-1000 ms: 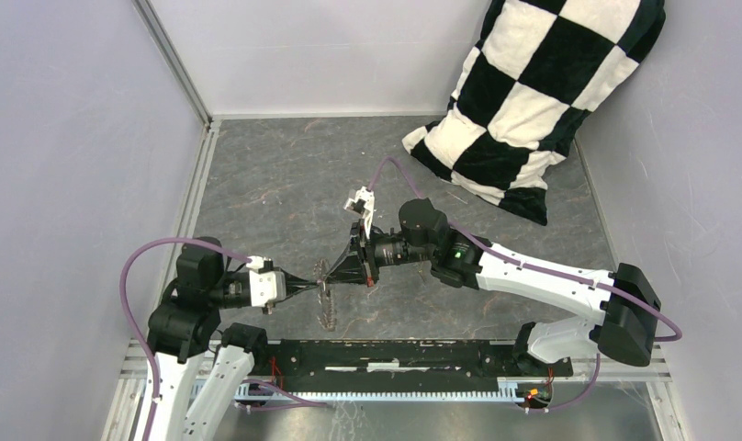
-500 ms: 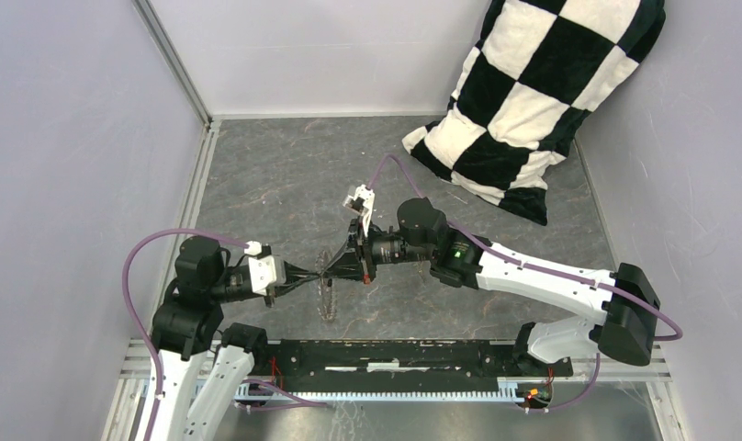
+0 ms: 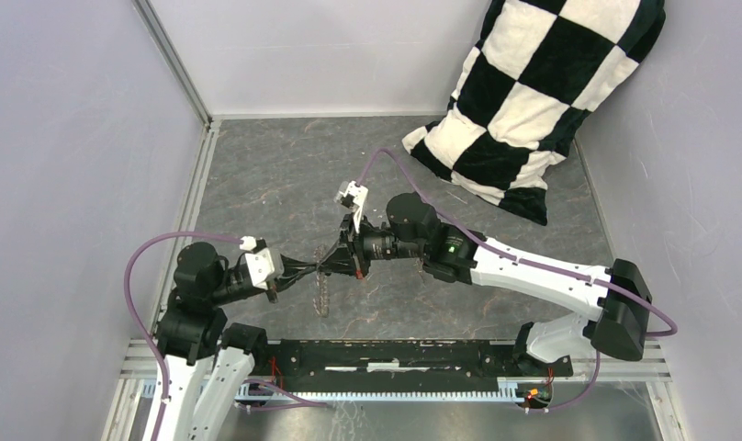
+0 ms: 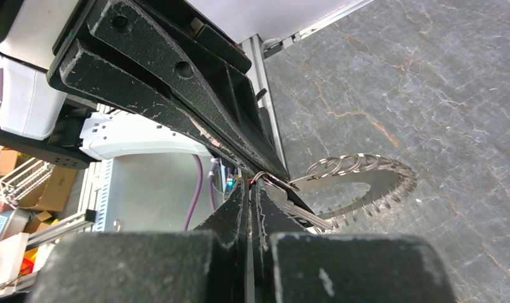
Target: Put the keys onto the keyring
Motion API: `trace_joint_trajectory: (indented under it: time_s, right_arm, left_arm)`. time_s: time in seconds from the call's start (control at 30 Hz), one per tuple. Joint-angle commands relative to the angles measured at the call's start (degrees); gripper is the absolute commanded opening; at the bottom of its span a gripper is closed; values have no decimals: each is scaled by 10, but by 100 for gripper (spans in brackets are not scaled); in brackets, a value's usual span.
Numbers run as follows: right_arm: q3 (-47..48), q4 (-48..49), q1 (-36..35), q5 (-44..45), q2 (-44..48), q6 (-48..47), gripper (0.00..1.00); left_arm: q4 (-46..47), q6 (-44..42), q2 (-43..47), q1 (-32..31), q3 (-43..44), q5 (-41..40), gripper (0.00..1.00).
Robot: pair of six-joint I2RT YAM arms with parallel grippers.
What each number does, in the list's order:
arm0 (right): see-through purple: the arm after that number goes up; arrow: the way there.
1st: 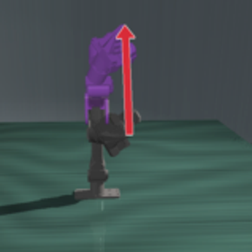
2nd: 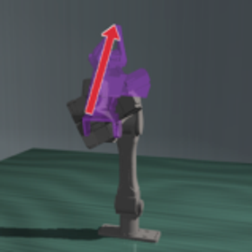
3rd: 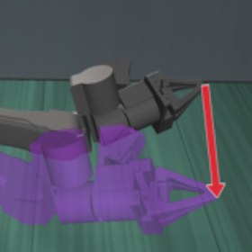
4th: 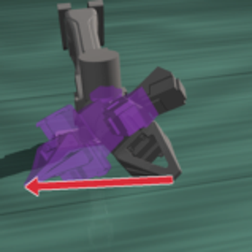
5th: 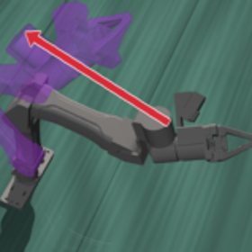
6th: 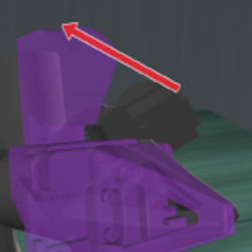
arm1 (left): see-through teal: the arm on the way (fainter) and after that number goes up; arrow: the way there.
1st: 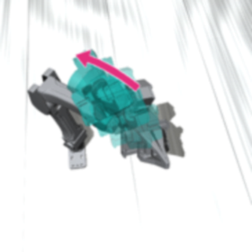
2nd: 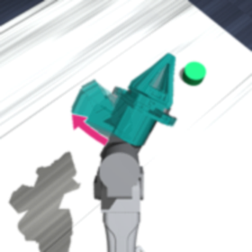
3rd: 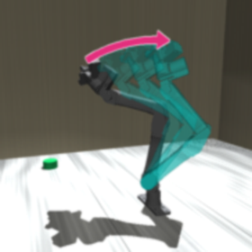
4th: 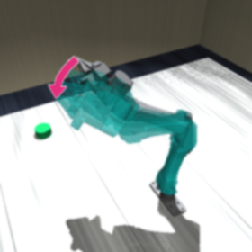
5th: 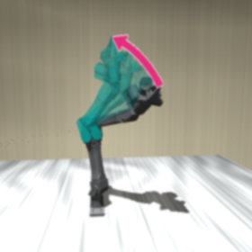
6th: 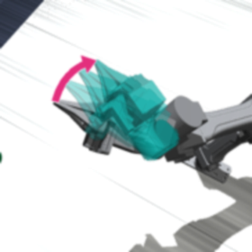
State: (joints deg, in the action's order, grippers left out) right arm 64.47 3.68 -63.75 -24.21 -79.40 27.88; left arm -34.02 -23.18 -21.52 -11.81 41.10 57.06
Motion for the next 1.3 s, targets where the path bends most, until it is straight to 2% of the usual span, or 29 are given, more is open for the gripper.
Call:
trace_joint_trajectory:
  time_s: [0.0,0.23,0.47,0.57,0.73,0.8,1.03,1.27]
  right_arm:
    - [52,30,-32,-6,-19,-14,0]
    - [86,-8,-39,-12,-32,-29,0]
    - [155,-121,-43,4,-50,-55,0]
    - [166,-144,-44,21,-46,-58,1]
    - [178,-165,-44,32,-45,-46,12]
    - [185,-172,-44,32,-45,-40,15]
    - [220,-184,-43,21,-53,-10,19]
    - [230,-202,-43,39,-51,0,20]
  left_arm:
    - [144,80,11,-2,-14,7,2]
    - [169,91,6,-3,-21,16,2]
    - [323,187,12,-2,-65,52,2]
    - [352,196,10,-3,-67,72,2]
    - [381,213,13,-3,-62,81,2]
    - [414,239,14,-3,-68,72,2]
    - [608,427,18,-3,-119,17,2]
    - [660,493,26,-4,-138,7,2]
